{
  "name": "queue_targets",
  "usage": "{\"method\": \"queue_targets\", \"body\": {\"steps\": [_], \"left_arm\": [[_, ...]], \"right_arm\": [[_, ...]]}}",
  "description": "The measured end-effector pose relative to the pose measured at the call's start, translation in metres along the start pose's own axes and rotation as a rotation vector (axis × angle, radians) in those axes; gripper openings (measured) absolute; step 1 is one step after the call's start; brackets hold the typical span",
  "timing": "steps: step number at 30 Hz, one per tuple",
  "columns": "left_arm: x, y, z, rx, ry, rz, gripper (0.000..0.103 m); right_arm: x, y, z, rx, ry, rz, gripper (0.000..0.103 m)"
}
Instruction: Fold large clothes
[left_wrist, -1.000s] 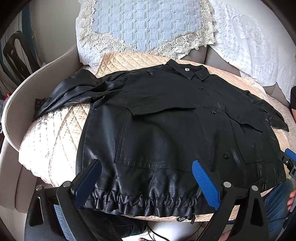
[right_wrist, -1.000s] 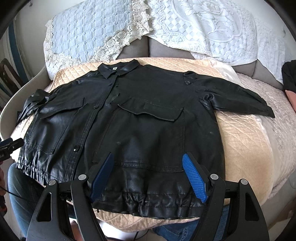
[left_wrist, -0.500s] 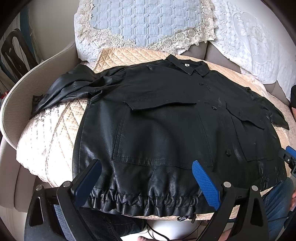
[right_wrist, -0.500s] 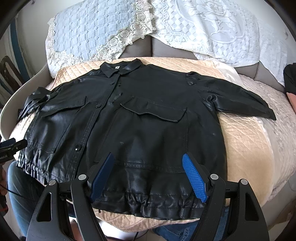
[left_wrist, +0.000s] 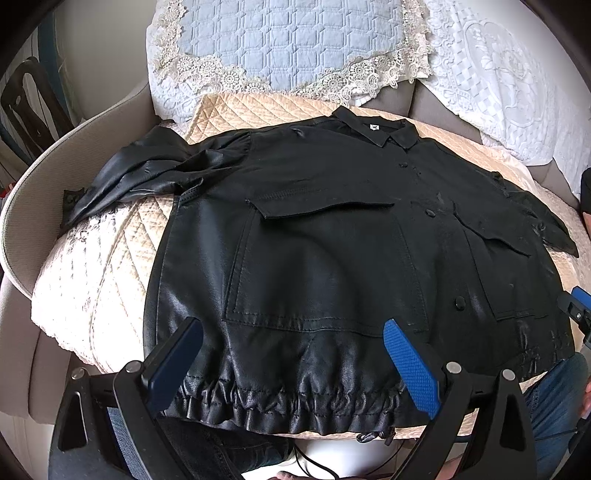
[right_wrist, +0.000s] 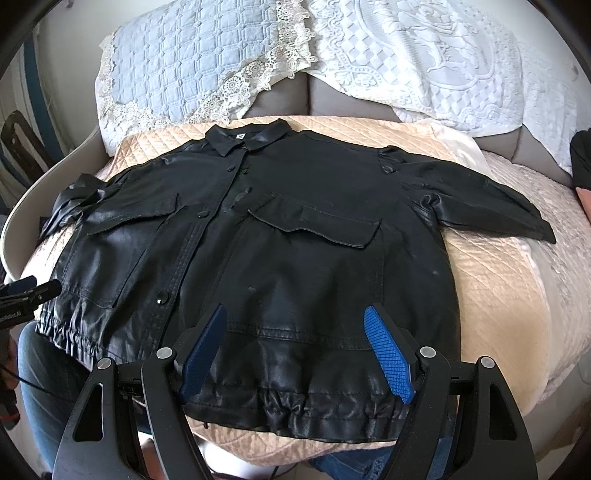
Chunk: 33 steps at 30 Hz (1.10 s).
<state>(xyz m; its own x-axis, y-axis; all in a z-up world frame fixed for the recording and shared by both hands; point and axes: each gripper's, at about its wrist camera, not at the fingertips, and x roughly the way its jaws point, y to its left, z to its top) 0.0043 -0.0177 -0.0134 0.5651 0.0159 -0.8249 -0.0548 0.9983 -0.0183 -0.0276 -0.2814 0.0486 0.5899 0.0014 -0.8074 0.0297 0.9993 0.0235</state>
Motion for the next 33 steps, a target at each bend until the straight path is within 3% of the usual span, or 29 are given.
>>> {"method": "queue_targets", "body": {"steps": [33], "left_arm": [[0.0038,0.0043,-0.0059,-0.007,0.005,-0.002,0.100]], "right_arm": [[0.0043,0.0058,0.0017,0.005,0.012,0.056,0.077]]}}
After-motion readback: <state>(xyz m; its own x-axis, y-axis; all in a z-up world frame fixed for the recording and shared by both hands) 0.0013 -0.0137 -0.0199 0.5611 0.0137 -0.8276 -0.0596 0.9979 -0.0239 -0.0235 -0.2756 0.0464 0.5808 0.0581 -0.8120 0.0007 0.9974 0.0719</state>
